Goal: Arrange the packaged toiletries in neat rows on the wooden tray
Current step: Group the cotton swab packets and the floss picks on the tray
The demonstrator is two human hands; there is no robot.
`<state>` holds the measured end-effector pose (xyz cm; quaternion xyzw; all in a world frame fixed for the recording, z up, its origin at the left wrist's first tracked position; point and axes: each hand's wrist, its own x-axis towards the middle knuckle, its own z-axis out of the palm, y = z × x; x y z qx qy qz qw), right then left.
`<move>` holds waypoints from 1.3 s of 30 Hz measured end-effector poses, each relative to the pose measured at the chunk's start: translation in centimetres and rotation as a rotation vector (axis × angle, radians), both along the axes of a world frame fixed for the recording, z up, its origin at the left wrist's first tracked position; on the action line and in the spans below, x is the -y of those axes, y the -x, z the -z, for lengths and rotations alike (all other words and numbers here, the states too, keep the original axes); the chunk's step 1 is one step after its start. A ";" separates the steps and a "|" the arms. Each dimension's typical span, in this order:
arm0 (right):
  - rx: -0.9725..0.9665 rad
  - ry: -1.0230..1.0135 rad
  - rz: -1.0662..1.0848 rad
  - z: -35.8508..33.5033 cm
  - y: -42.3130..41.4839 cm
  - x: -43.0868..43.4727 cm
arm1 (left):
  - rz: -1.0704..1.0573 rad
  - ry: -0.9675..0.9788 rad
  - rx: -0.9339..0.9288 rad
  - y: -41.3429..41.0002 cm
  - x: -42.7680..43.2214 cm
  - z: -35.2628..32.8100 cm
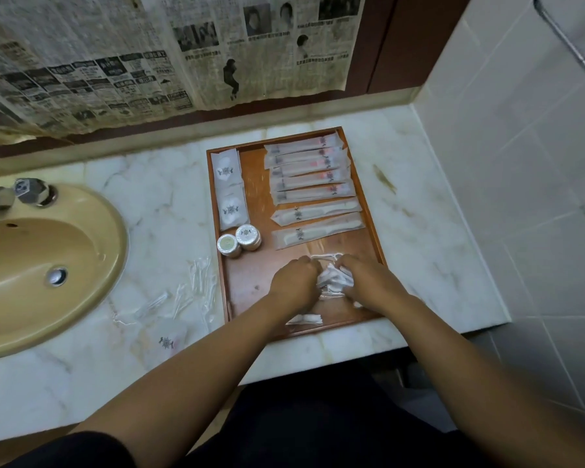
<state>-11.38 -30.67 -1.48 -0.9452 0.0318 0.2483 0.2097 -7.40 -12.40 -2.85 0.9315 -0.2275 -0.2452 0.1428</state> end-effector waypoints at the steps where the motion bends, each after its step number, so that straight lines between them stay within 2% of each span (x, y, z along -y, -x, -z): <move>1: 0.016 -0.001 0.010 0.0 0.1 0.2 | -0.001 0.012 -0.004 0.0 0.1 -0.2; 8: 0.120 -0.152 0.206 -1.9 0.5 2.3 | -0.010 0.168 0.020 -0.7 2.1 -2.0; 14: 0.170 -0.168 0.410 -3.2 1.5 7.8 | 0.151 0.247 0.087 -2.6 8.6 -3.0; 18: 0.144 -0.096 0.544 -2.1 2.8 11.7 | 0.343 0.217 0.149 -3.5 14.2 -2.6; 22: 0.073 -0.096 0.601 -0.9 3.2 13.0 | 0.502 0.062 0.189 -4.1 17.0 -1.4; 25: 0.032 -0.116 0.588 0.2 3.2 12.9 | 0.547 0.020 0.184 -4.3 16.9 -0.9; 28: 0.043 -0.098 0.561 0.2 3.6 12.4 | 0.475 0.196 0.145 -4.3 14.9 -1.2; 31: 0.194 -0.056 0.494 -1.2 4.7 11.0 | 0.347 0.335 0.119 -4.7 11.3 -2.0; 33: 0.264 -0.072 0.411 -2.1 5.1 9.4 | 0.329 0.286 0.082 -5.0 8.5 -2.1; 36: 0.103 -0.124 0.217 -2.3 5.1 6.7 | 0.388 0.059 -0.033 -4.2 5.1 -1.7; 39: 0.013 -0.084 0.092 -1.6 5.0 4.2 | 0.439 -0.061 0.013 -2.9 3.4 -0.8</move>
